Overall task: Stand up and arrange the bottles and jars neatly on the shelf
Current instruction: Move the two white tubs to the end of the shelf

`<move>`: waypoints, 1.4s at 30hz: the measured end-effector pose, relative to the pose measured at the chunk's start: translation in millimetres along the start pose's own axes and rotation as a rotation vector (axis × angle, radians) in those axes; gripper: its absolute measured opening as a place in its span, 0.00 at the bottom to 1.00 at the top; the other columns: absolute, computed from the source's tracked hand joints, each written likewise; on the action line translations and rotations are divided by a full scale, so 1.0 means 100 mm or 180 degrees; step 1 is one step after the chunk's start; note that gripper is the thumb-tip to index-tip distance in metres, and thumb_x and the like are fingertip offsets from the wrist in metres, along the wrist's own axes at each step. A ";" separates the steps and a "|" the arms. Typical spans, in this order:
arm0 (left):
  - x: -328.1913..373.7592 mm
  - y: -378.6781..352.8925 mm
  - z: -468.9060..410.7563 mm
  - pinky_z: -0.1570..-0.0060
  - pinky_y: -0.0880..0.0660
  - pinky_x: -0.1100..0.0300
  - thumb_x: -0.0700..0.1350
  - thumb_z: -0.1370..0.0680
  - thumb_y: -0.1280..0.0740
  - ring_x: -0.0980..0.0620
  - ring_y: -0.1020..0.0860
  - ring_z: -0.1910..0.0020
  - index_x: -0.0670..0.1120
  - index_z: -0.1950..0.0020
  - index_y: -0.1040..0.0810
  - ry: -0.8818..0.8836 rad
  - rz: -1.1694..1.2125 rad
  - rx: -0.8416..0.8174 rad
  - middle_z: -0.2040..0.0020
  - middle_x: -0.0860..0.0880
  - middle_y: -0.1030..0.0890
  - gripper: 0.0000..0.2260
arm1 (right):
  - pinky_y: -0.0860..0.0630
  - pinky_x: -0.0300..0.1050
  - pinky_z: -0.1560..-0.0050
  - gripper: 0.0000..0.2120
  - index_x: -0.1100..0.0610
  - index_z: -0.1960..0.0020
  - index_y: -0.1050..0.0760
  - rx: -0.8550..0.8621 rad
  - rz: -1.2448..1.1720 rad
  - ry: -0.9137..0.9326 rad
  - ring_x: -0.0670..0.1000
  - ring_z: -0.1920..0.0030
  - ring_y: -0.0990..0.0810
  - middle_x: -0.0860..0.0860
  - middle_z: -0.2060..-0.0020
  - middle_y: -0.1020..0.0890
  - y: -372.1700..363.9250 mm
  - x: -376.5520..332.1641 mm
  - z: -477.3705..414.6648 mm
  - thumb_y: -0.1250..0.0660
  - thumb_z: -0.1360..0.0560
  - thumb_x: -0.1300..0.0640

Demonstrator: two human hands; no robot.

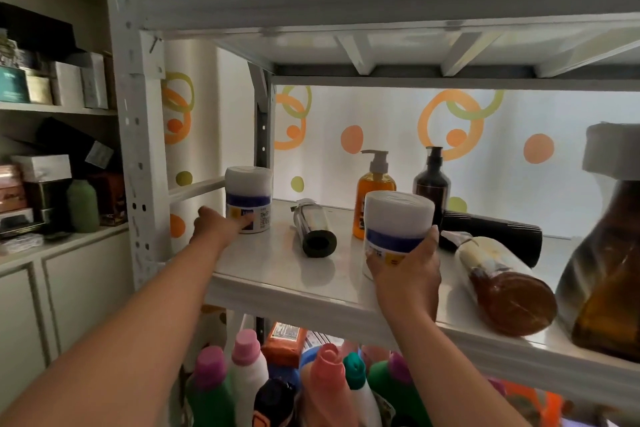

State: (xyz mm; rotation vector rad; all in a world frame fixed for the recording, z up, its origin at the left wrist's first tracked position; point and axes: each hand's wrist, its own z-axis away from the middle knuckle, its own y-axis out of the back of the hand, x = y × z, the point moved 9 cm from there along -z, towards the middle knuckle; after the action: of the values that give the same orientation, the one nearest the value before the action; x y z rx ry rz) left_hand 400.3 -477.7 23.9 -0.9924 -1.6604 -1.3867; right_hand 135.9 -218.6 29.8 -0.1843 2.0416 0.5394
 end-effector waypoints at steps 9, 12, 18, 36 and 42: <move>0.07 -0.27 -0.29 0.31 0.41 0.40 0.69 0.41 0.27 0.42 0.31 0.33 0.47 0.29 0.40 -0.0302 -0.0138 -0.0494 0.33 0.46 0.28 0.49 | 0.29 0.60 0.38 0.44 0.50 0.27 0.52 0.0064 0.0157 0.0136 0.58 0.34 0.32 0.56 0.34 0.33 -0.03 -0.01 -0.02 0.27 0.32 0.53; -0.03 -0.26 -0.39 0.31 0.39 0.43 0.67 0.35 0.30 0.40 0.32 0.32 0.44 0.28 0.42 -0.0056 -0.0276 -0.0416 0.32 0.43 0.30 0.45 | 0.28 0.60 0.39 0.43 0.51 0.27 0.51 0.0086 0.0175 0.0119 0.59 0.35 0.32 0.56 0.34 0.32 -0.03 -0.01 -0.01 0.27 0.32 0.54; 0.04 -0.26 -0.35 0.37 0.29 0.45 0.63 0.30 0.32 0.40 0.26 0.39 0.42 0.33 0.34 -0.0364 -0.0463 -0.0416 0.36 0.41 0.25 0.35 | 0.28 0.58 0.41 0.43 0.52 0.27 0.50 0.0124 0.0208 0.0096 0.58 0.36 0.31 0.56 0.35 0.31 -0.01 -0.03 0.02 0.26 0.33 0.54; 0.03 -0.30 -0.44 0.41 0.26 0.44 0.71 0.44 0.29 0.40 0.25 0.41 0.45 0.35 0.33 -0.0275 -0.0765 -0.0035 0.39 0.43 0.23 0.46 | 0.26 0.57 0.41 0.43 0.52 0.27 0.50 0.0131 0.0272 0.0208 0.57 0.37 0.30 0.55 0.36 0.30 -0.03 -0.04 0.02 0.27 0.33 0.51; -0.01 -0.12 -0.18 0.40 0.29 0.43 0.80 0.54 0.38 0.41 0.25 0.40 0.47 0.37 0.32 -0.0359 -0.1182 -0.0032 0.40 0.45 0.22 0.54 | 0.26 0.58 0.43 0.41 0.51 0.29 0.48 0.0217 0.0291 0.0205 0.58 0.38 0.29 0.56 0.37 0.29 -0.01 -0.05 0.02 0.26 0.33 0.51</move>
State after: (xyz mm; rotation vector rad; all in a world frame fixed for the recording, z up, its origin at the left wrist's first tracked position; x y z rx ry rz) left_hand 391.1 -496.4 20.7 -0.8064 -1.9982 -1.6009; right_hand 140.4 -218.6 32.4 -0.0687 2.1356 0.5253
